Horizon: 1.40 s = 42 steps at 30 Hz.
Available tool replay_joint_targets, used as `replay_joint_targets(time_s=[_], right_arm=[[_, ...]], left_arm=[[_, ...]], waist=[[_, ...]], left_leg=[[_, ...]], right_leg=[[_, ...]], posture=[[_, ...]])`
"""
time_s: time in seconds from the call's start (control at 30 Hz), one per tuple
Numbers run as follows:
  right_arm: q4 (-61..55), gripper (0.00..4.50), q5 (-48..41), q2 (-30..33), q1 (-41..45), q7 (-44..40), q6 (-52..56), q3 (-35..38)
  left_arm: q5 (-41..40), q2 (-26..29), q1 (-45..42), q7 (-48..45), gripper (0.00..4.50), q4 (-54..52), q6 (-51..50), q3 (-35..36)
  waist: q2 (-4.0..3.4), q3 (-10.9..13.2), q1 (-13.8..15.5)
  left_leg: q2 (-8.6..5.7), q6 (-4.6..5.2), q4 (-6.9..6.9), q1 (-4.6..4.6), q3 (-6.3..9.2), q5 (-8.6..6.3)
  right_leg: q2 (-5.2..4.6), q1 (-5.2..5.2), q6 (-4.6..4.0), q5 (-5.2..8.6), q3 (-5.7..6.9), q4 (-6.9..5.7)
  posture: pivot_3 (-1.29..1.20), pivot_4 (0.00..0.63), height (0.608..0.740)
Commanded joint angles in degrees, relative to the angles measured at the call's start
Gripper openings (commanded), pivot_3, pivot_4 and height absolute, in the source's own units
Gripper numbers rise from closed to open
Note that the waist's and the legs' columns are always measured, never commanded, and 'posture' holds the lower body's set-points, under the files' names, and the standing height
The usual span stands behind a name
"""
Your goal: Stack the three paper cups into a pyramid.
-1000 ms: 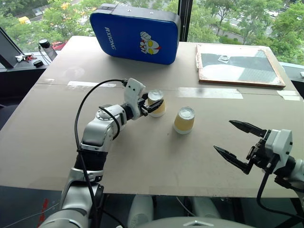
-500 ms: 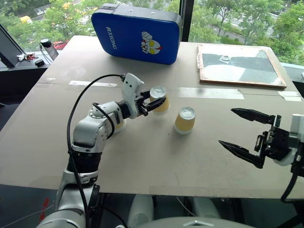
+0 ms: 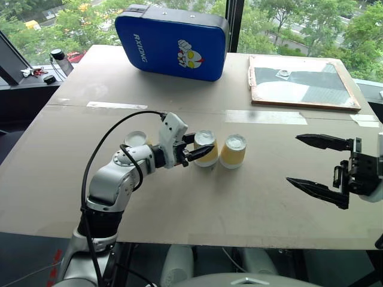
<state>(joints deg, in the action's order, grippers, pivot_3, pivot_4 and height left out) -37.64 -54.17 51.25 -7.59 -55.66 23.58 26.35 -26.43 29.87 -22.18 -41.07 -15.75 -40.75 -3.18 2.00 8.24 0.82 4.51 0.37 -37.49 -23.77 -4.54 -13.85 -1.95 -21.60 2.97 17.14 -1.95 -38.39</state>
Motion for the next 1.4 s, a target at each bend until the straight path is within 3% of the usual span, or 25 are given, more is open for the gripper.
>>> replay_joint_targets(time_s=[0.03, 0.97, 1.1, 1.13, 1.4], right_arm=[[-1.3, 4.50, 0.3, -0.4, -0.8, 0.3, -0.2, 2.5], [-1.3, 4.50, 2.3, -1.1, -5.1, 0.1, -0.9, 5.0], [-1.3, 4.50, 2.7, -1.3, -5.2, 0.0, -0.9, 5.1], [-1.2, 4.50, 2.8, -1.3, -5.2, -0.1, -0.9, 5.1], [-0.8, 4.50, 3.7, -1.7, -4.8, -0.5, -1.2, 5.0]], left_arm=[[2.3, -0.1, 0.2, -0.3, 2.44, 0.9, 4.0, -0.8], [2.6, -2.9, -0.2, -2.5, 2.44, 3.9, 6.5, -1.6], [2.6, -3.3, -0.4, -2.5, 4.28, 3.7, 6.4, -1.5], [2.9, -3.4, -0.5, -2.3, 4.46, 3.6, 6.7, -1.5], [3.6, -3.3, -1.1, 0.2, 4.46, 1.4, 7.3, 0.4]], waist=[[0.00, 0.0, 0.0], [-0.01, 0.0, 0.0], [-0.01, 0.0, 0.0], [-0.01, 0.0, 0.0], [-0.01, 0.0, 0.0]], left_leg=[[0.00, 0.00, 0.00, 0.01, 0.00, 0.00], [-0.01, 0.01, -0.01, 0.00, 0.02, 0.00], [-0.01, 0.01, -0.02, 0.02, 0.02, 0.00], [-0.01, 0.01, -0.02, 0.01, 0.02, 0.00], [-0.01, 0.01, -0.02, 0.01, 0.03, 0.00]], right_leg=[[0.00, 0.00, 0.00, 0.00, 0.00, 0.00], [0.00, 0.02, 0.00, 0.00, 0.02, 0.00], [0.00, 0.04, 0.00, 0.00, 0.02, 0.00], [0.00, 0.03, 0.00, 0.00, 0.02, 0.00], [0.00, 0.04, 0.00, 0.00, 0.03, 0.00]], posture=[[0.00, 0.150, 0.740], [0.00, 0.150, 0.740], [0.00, 0.150, 0.740], [0.00, 0.150, 0.740], [0.00, 0.150, 0.740]])
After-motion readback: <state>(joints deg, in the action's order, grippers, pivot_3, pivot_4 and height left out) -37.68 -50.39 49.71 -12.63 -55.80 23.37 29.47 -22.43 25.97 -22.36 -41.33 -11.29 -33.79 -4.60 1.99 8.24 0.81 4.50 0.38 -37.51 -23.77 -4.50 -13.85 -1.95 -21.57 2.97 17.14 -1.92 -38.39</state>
